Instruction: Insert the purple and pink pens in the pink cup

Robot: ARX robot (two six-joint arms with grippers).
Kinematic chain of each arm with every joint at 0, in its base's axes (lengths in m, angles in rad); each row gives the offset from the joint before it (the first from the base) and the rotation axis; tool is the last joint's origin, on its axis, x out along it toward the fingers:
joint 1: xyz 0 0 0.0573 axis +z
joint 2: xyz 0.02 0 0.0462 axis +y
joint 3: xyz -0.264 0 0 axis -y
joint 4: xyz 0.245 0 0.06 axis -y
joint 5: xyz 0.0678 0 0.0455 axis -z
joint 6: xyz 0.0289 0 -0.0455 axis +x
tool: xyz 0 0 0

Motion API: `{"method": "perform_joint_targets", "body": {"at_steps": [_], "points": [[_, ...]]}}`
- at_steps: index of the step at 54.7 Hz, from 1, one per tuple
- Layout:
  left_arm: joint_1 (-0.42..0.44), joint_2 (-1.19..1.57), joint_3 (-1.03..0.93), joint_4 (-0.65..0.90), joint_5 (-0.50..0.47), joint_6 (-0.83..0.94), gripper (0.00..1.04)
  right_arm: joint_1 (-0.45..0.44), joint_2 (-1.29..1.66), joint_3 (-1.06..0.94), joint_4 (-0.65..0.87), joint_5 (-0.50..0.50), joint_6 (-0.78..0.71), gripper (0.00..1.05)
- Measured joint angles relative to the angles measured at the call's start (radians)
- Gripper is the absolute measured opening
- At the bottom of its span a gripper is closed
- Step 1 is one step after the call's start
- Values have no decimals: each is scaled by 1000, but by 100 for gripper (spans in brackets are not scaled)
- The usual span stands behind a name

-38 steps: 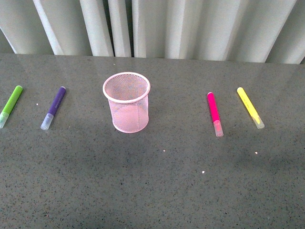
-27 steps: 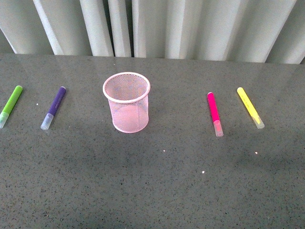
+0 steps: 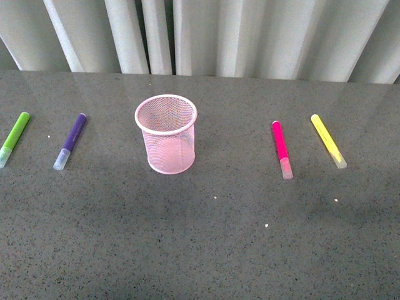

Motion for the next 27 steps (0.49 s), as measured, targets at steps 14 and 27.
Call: {"method": "perform_joint_targets", "body": {"at_steps": [14, 27], "points": [[0, 0, 0, 0, 0, 0, 98, 0, 0, 0, 0, 0, 0, 98], [0, 0, 0, 0, 0, 0, 98, 0, 0, 0, 0, 0, 0, 98]]}}
